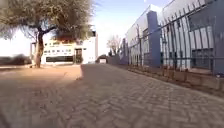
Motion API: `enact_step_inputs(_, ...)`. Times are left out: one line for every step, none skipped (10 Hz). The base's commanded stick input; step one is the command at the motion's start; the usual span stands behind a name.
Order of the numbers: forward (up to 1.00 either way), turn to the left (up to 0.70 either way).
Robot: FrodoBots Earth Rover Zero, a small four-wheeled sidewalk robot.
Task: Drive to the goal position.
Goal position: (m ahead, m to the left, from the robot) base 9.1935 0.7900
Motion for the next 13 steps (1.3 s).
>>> enact_step_inputs(1.0,0.0)
enact_step_inputs(1.0,0.0)
enact_step_inputs(1.0,0.0)
enact_step_inputs(1.0,0.0)
enact_step_inputs(1.0,0.0)
enact_step_inputs(1.0,0.0)
enact_step_inputs(1.0,0.0)
enact_step_inputs(1.0,0.0)
enact_step_inputs(1.0,0.0)
enact_step_inputs(1.0,0.0)
enact_step_inputs(1.0,0.0)
enact_step_inputs(1.0,0.0)
enact_step_inputs(1.0,0.0)
